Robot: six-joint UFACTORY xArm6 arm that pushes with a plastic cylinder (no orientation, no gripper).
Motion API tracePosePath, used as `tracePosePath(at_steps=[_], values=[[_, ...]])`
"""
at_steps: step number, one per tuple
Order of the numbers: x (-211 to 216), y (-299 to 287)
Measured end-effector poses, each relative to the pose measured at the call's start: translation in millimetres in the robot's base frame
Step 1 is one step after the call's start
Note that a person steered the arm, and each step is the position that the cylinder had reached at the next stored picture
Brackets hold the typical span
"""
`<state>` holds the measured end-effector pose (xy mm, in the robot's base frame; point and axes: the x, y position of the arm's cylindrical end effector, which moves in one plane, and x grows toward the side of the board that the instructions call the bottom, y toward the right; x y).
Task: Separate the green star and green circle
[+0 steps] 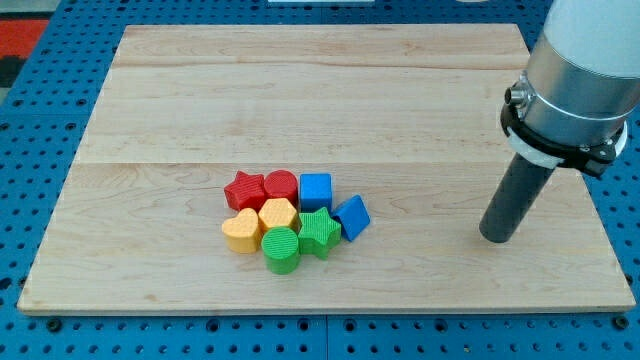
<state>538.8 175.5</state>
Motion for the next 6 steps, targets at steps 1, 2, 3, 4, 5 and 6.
tracePosePath(at_steps=[1, 2, 3, 4, 5, 6], values=[[0, -1], [0, -1], [6, 8], [8, 12], [28, -16], [31, -28]])
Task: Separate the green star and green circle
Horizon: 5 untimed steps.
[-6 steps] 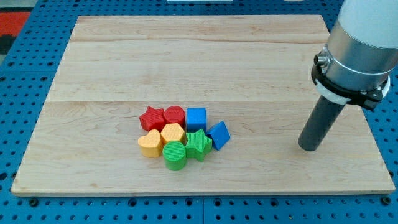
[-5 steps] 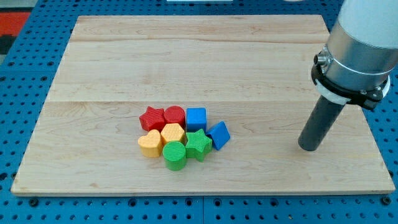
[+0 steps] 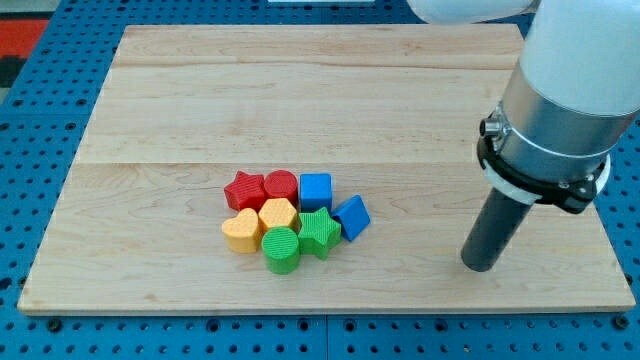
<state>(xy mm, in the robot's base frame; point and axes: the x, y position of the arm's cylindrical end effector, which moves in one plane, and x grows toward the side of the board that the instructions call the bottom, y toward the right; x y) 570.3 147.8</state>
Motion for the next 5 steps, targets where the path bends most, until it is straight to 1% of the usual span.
tracePosePath(at_steps=[4, 5], values=[[0, -28], [0, -58]])
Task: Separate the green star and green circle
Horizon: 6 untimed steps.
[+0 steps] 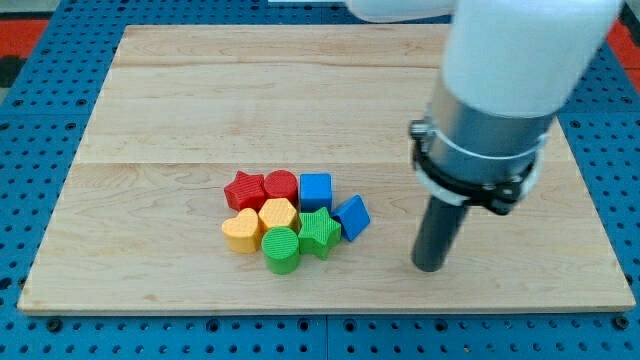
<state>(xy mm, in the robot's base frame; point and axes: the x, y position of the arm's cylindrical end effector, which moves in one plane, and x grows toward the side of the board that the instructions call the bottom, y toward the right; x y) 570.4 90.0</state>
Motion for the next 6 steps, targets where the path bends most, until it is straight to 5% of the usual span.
tracePosePath(at_steps=[3, 6], values=[[0, -32], [7, -133]])
